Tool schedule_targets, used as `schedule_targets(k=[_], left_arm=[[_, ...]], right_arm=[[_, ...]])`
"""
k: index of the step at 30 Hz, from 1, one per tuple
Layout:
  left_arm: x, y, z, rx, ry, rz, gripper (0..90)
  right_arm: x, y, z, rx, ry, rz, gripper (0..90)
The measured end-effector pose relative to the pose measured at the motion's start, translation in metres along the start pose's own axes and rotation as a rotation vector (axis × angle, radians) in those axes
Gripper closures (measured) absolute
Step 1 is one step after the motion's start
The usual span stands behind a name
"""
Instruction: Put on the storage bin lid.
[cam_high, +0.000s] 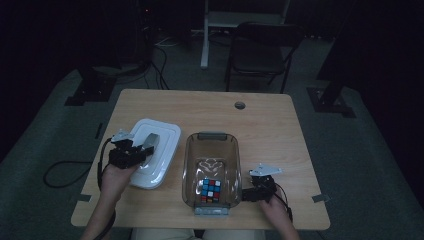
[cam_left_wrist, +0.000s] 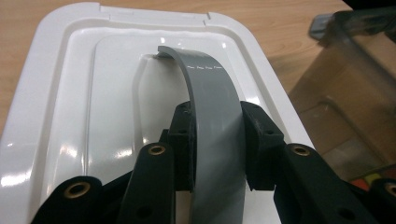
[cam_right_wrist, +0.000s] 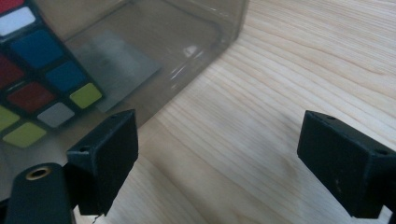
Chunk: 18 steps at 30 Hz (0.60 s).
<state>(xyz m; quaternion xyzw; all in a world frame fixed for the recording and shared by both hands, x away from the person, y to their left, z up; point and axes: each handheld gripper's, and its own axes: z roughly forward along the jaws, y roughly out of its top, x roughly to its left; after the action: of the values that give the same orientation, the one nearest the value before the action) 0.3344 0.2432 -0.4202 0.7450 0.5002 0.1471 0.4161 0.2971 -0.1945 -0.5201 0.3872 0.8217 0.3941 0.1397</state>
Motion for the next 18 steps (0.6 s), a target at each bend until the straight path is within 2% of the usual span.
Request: schedule_targets(k=[3, 6, 10, 12, 14, 18], left_arm=[[-0.002, 0.006, -0.006, -0.013, -0.004, 0.012, 69.5], [-0.003, 0.012, -0.012, -0.024, 0.010, 0.027, 69.5], [-0.003, 0.018, -0.021, -0.043, 0.005, 0.038, 69.6], [-0.006, 0.021, -0.026, -0.055, -0.016, 0.045, 69.6], [-0.009, 0.023, -0.030, -0.069, -0.040, 0.040, 69.6], [-0.014, 0.028, -0.031, -0.073, -0.054, 0.054, 69.6]], right_arm=[[0.005, 0.001, 0.003, 0.004, 0.016, -0.011, 12.4], [0.011, 0.002, 0.007, 0.003, 0.034, -0.018, 12.4], [0.019, 0.005, 0.010, 0.009, 0.039, -0.044, 12.4], [0.024, 0.007, 0.013, 0.007, 0.046, -0.049, 12.4], [0.029, 0.009, 0.018, 0.003, 0.077, -0.048, 12.4], [0.040, 0.015, 0.026, 0.000, 0.090, -0.080, 12.4]])
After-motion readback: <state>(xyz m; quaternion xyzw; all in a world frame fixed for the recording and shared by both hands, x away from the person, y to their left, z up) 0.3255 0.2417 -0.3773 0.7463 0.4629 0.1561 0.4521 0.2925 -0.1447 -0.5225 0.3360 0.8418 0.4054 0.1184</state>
